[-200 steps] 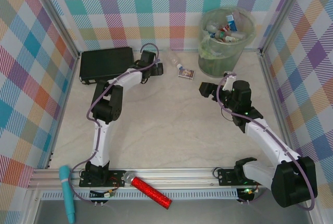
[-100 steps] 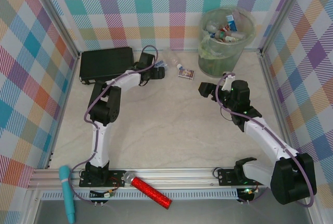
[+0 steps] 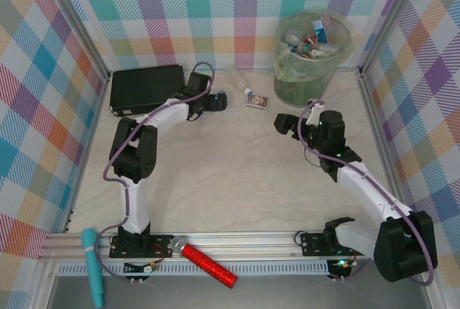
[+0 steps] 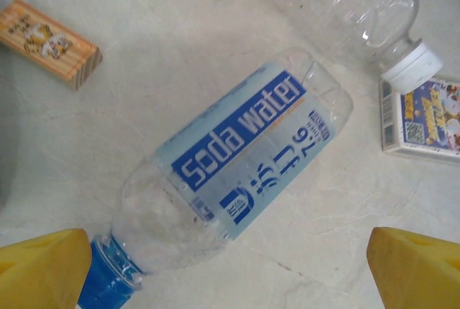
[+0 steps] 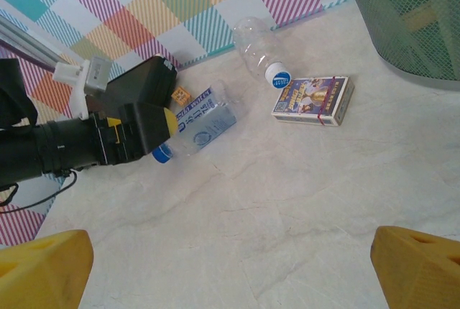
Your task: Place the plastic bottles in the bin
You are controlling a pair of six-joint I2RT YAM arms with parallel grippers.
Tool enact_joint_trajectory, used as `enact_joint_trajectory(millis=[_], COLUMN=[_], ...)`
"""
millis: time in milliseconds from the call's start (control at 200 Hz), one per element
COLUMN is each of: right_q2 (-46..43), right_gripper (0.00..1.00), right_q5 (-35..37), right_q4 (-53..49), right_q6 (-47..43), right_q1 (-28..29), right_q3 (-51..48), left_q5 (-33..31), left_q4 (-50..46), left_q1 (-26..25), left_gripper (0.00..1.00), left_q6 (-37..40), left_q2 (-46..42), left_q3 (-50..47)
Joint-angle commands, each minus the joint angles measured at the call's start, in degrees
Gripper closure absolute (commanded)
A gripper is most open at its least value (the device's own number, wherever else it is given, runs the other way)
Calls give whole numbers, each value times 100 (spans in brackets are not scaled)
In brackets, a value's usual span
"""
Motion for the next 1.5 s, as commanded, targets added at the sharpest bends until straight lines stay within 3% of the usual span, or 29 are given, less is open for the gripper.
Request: enact_joint_trajectory(millis=[0, 165, 360, 615, 705, 895, 1035, 1210, 1495], right_q2=[39, 2, 3, 32, 17, -53, -66, -92, -63], right_gripper=[1, 1, 1, 1, 1, 1, 1, 1, 1], right_q5=[-56, -1, 13, -54, -48, -8, -40, -131, -619], right_q4=[92, 49, 48, 63, 59, 18, 22, 23, -399], right_q6=[41, -5, -6, 71, 73, 52, 89, 117, 195], right_q1=[25, 31, 22, 33, 29, 29, 36, 34, 113], right_q3=[17, 18, 24, 23, 25, 20, 16, 39, 532], left_q5=[-8, 598, 1182, 921, 762, 556, 605, 619, 592], left_q4=[-422, -721, -896, -1033, -1272, -1359, -1305, -983, -172], left_q1=[48, 246, 238, 91, 11, -74, -79, -104, -560], left_gripper=[1, 1, 3, 8, 21, 35, 63, 81, 82], left_q6=[435, 609, 799, 1035, 1177, 1244, 1203, 1035, 722], left_q2=[264, 878, 899, 627, 783, 762, 549, -2, -1443], left_q3=[547, 1010, 838, 422, 591, 563, 365, -190, -1534])
